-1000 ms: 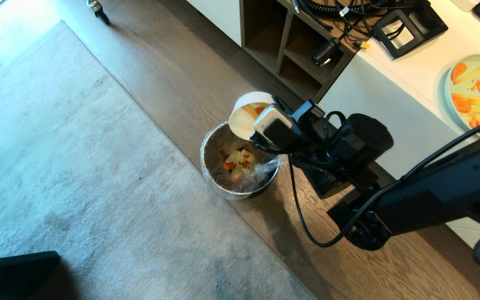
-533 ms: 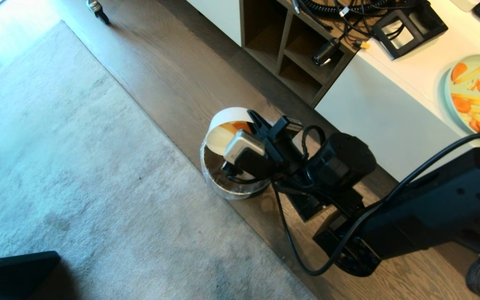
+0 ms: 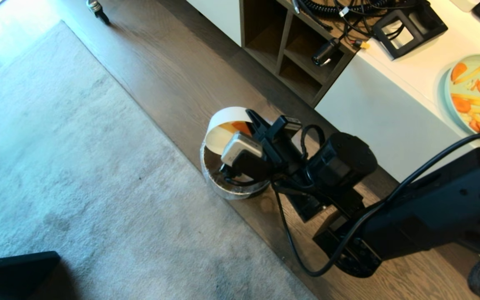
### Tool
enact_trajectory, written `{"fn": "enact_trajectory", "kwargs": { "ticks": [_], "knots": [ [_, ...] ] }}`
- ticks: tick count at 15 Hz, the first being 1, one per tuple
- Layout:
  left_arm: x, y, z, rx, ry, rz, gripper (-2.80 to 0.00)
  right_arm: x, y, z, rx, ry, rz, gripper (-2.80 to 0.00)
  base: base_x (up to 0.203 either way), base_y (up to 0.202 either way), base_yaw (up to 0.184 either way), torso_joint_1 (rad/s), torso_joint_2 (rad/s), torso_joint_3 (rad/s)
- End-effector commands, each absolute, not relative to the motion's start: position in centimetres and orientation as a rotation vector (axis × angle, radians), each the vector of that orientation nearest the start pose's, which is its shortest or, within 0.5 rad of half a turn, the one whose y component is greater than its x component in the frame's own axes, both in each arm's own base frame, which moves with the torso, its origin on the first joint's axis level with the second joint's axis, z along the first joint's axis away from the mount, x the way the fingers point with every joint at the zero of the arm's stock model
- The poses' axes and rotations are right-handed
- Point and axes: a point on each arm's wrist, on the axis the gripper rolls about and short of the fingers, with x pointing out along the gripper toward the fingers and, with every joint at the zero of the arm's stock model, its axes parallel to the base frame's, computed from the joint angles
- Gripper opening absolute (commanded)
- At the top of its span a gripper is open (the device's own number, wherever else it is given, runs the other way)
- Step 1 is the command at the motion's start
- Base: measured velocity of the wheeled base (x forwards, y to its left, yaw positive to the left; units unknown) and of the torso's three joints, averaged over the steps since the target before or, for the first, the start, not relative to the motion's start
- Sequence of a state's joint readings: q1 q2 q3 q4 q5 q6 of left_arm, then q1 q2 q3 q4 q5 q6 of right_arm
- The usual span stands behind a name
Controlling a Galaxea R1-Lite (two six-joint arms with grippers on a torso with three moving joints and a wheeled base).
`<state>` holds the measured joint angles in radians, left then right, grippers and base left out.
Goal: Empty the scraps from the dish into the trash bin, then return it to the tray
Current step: Pour the leftover food from the bowl into the trash can
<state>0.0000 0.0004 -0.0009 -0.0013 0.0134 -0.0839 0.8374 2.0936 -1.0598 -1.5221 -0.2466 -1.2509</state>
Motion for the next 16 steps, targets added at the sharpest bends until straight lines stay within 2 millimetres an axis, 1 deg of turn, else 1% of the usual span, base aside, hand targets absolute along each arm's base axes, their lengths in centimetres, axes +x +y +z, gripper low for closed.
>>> {"fn": "enact_trajectory", "kwargs": {
  "ticks": [1,4,11,14,16],
  "knots": [
    [-2.28,0.03,7.56,-0.084,-0.002,0.014,-2.8,26.96,28.27,20.12,-0.951,-0.739,0.177,-2.8,0.0,0.0,0.0,0.0,0.0,0.0],
    [-2.29,0.03,7.6,-0.085,-0.003,0.014,-2.8,27.46,27.75,20.18,-1.006,-0.739,0.143,-2.8,0.0,0.0,0.0,0.0,0.0,0.0],
    [-2.28,0.03,7.56,-0.084,-0.002,0.014,-2.8,27.67,27.73,19.97,-1.104,-0.741,0.104,-2.8,0.0,0.0,0.0,0.0,0.0,0.0],
    [-2.28,0.03,7.56,-0.084,-0.002,0.014,-2.8,27.71,27.74,20.18,-1.101,-0.745,0.096,-2.8,0.0,0.0,0.0,0.0,0.0,0.0],
    [-2.28,0.03,7.56,-0.084,-0.002,0.014,-2.8,27.57,27.54,20.68,-1.091,-0.752,0.088,-2.8,0.0,0.0,0.0,0.0,0.0,0.0]
  ]
}}
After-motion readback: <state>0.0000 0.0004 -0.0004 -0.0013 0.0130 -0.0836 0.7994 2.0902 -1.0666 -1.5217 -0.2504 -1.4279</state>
